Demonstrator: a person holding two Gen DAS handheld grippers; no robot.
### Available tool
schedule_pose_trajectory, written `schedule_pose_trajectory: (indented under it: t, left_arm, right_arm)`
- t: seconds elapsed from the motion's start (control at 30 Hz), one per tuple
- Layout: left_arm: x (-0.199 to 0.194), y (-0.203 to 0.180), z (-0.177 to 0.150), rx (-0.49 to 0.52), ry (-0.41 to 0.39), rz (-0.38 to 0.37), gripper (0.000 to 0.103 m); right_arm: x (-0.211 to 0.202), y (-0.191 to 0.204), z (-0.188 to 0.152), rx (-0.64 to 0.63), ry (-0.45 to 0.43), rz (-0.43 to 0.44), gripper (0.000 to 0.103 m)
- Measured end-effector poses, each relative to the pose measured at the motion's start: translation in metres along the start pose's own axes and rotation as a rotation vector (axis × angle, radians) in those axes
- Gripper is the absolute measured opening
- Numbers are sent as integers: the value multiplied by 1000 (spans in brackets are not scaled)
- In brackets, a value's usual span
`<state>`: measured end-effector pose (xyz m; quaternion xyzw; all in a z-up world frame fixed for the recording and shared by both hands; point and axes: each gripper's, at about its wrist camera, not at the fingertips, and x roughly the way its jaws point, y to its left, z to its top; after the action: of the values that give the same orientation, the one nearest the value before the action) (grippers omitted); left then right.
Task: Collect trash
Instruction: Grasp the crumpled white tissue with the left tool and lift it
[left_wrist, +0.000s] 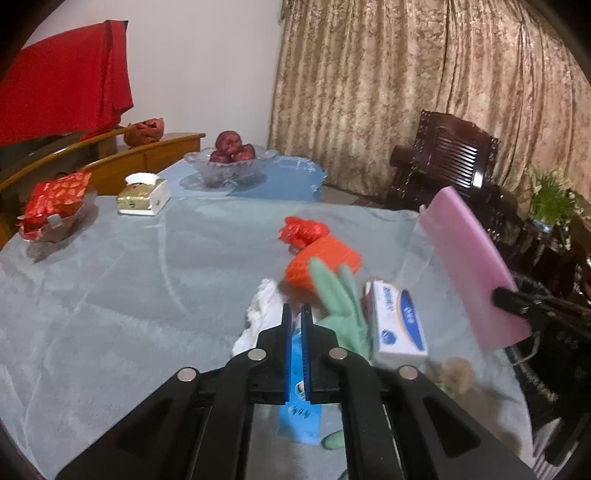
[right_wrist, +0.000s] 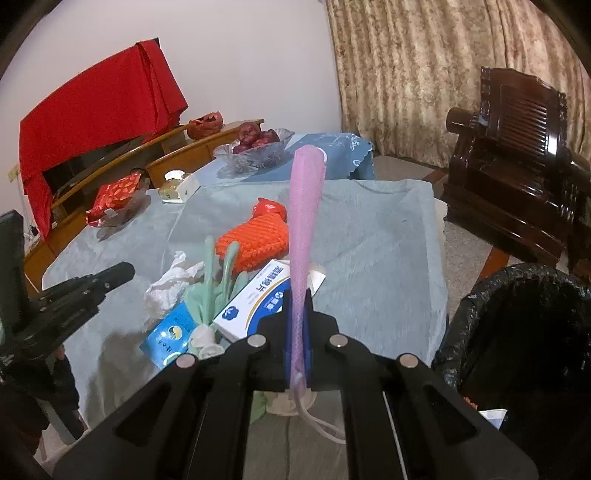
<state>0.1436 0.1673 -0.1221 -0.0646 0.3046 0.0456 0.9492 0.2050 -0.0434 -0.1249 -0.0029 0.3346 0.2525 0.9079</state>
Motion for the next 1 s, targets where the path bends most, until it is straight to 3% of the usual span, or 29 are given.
schedule_pose_trajectory:
  t: [0.03, 0.07, 0.1, 0.17, 0.47, 0.53, 0.57, 0.6, 0.67, 0.77, 1.0]
  left_arm:
    - [2, 2, -2, -8, 7, 7, 7]
    - [4, 5, -4, -19, 16, 9, 14]
    - [9, 10, -6, -35, 32, 18, 32]
    - [17, 16, -9, -49, 44, 44, 48]
    - [63, 25, -19, -34, 126, 73, 64]
    - [73, 27, -21, -41, 147, 61, 63]
    - [76, 28, -22, -44, 156, 55, 53]
    - [80, 29, -23, -47, 167, 43, 33]
    - [84, 32, -22, -63, 185, 17, 14]
    - [73, 34, -18, -73, 143, 19, 9]
    - [33, 26, 1, -54, 68, 25, 8]
  right_arm:
    - [-1, 0, -2, -4, 1, -1, 4]
    - [-1, 1, -4, -7, 4, -6, 4]
    - [0, 0, -7, -5, 10, -8, 4]
    - [6, -3, -12, 12, 26, -8, 4]
    - [52, -6, -21, 29, 98, -38, 4]
    - [58, -6, -20, 32, 107, -36, 4]
    - [60, -6, -20, 33, 110, -36, 4]
    - [62, -5, -20, 32, 113, -37, 4]
    - [63, -4, -19, 27, 116, -38, 4]
    - [59, -2, -17, 17, 111, -38, 4]
    - [35, 5, -1, 11, 58, -28, 4]
